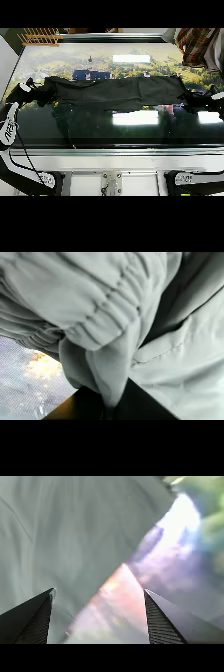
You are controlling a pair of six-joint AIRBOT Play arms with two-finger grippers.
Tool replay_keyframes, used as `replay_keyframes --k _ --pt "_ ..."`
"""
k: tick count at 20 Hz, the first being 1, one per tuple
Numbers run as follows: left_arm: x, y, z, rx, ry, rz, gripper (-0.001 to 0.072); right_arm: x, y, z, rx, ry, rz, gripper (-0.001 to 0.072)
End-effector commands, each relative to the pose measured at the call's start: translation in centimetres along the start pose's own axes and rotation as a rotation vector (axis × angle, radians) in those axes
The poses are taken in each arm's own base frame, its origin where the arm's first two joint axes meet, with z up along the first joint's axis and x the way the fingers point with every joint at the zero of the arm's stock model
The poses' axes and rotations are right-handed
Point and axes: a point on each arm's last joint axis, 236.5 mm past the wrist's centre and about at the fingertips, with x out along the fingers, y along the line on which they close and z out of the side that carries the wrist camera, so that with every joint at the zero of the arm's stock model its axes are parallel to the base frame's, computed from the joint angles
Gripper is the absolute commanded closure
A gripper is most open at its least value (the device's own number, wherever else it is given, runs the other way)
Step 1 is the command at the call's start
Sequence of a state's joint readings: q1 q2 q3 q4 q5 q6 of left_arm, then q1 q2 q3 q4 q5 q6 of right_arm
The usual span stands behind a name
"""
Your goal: Fold the clothes and pants, and hang the long-sleeved shirts on hangers.
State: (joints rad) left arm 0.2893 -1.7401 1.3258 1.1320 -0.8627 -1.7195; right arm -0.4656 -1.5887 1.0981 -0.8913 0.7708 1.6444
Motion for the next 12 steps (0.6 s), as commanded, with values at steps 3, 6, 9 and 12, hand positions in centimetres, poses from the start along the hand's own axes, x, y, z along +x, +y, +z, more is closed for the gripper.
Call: replay_keyframes --k 3,6,9,12 --pt "-0.1 0.0 0.1 0.011 -0.004 -0.001 0.0690 5.1 2.9 -1.2 0.034 -0.016 0.095 0.0103" --pt "-0.1 0.0 0.1 0.011 -0.005 -0.001 0.0691 5.9 4.5 -1.1 -0.008 -0.079 0.098 0.0106" --pt "-0.1 0.0 0.3 0.030 -0.012 -0.001 0.0691 6.5 5.7 -1.5 -0.048 -0.111 0.101 0.0505" --pt "-0.7 -0.2 0.3 0.097 -0.013 -0.003 0.0691 6.1 6.3 -1.6 -0.106 -0.114 0.104 0.0695"
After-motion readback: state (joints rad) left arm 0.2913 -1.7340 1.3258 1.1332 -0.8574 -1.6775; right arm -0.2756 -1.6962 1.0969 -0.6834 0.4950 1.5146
